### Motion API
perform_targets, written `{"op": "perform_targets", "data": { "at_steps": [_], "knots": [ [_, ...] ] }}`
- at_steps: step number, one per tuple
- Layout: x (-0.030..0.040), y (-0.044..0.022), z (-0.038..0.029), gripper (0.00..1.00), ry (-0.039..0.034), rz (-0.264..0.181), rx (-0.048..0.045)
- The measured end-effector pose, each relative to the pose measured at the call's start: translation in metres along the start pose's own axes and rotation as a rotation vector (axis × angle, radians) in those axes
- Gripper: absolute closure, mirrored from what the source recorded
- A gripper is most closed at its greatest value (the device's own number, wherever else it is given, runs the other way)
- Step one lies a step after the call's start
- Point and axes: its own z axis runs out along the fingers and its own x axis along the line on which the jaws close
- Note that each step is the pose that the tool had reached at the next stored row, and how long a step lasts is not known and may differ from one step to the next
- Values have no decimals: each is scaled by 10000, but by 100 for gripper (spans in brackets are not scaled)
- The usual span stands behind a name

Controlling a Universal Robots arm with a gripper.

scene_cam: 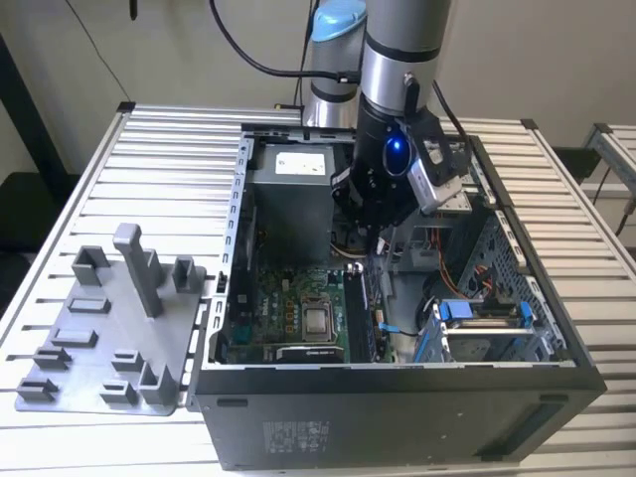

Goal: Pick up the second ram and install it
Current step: 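Insert the second ram into the second slot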

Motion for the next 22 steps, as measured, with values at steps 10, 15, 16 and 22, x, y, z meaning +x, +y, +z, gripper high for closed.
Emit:
{"op": "perform_targets", "data": {
  "at_steps": [10,15,16,22],
  "knots": [
    [69,-21,135,86,-43,-1,25],
    [74,-54,165,86,48,0,40],
    [78,-54,183,86,49,-1,40],
    [83,-52,274,86,49,-3,42]
  ]
}}
